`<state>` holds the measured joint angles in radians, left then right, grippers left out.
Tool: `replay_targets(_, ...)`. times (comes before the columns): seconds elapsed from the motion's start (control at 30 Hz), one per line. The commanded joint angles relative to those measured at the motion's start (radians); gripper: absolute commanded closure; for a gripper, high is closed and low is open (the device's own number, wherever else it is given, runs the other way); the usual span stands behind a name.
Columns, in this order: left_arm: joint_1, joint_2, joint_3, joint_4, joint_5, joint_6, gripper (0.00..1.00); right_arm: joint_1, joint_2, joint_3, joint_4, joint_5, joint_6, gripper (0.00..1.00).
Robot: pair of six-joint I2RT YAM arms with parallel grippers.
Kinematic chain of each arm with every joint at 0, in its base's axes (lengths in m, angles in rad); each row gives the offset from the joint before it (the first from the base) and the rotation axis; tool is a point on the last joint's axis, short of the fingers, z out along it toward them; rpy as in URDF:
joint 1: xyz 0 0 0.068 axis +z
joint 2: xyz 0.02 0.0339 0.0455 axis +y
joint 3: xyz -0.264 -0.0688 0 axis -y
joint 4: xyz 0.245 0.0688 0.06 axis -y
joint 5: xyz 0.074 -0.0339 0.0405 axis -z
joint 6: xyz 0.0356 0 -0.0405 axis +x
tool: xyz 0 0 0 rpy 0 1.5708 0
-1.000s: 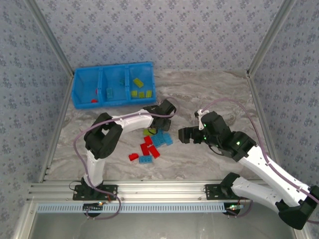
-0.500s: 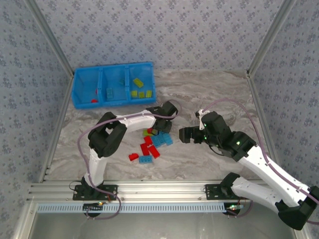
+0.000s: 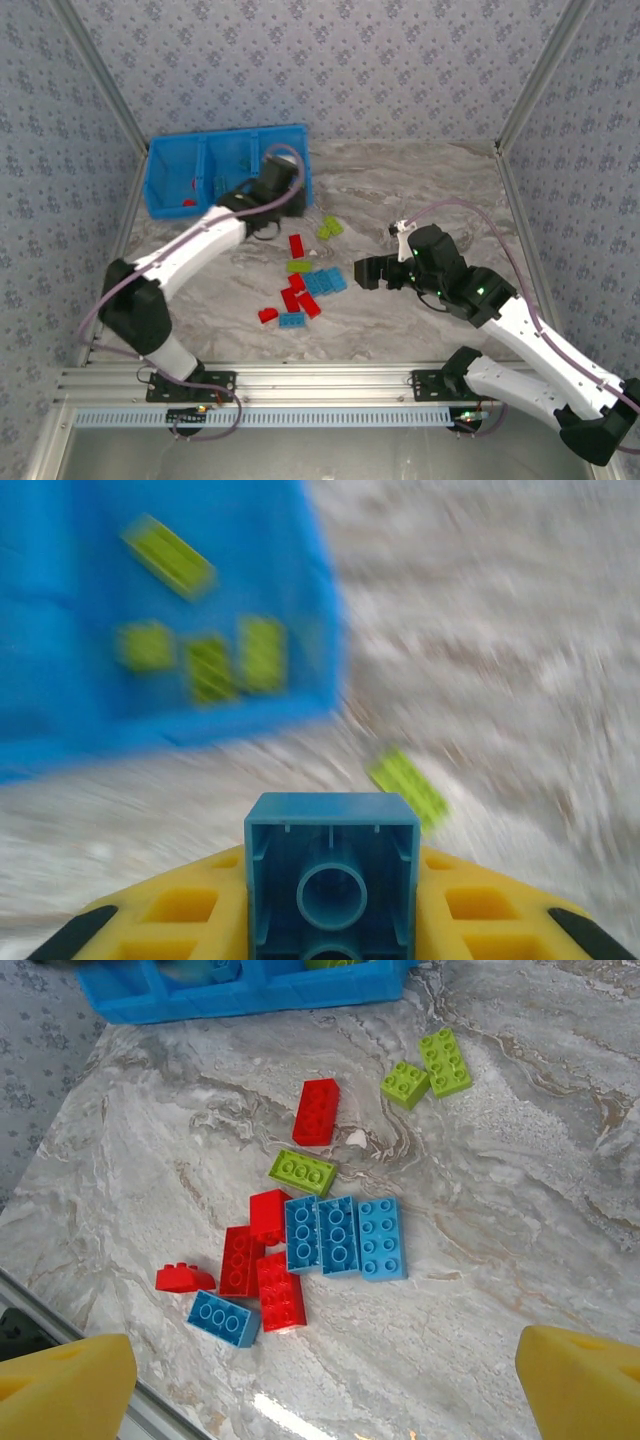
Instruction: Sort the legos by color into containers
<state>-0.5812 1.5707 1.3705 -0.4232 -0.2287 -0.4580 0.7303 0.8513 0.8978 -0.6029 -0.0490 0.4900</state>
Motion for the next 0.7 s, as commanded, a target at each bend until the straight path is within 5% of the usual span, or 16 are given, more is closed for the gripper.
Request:
replay_targets(0.0,0.143,0.016,0.019,-0.006,-0.075,-0.001,0.74,-0.009,-0.009,-0.014,0.025,0.007,0.001,0.0)
replay_targets(0.17,0.329,0.24,0.199,-0.019,0.024,0.013,0.76,-0.008,-0.009,-0.01,0.009,0.012,0.018,0.0)
replay_targets(0.37,0.387,0.426,0.418,-0.089,0.082,0.041,0.58,-0.008,-0.051,-0.01,-0.053,0.032,0.043,0.0)
replay_targets(0.5,0.391,0.372,0.427,-0.107,0.096,0.03,0.37,-0.009,-0.092,-0.029,-0.064,0.05,0.053,0.0)
replay_targets(0.67,0.364,0.199,0.288,-0.13,0.159,-0.059,0.31,-0.008,-0.099,-0.046,-0.044,0.058,0.063,0.0)
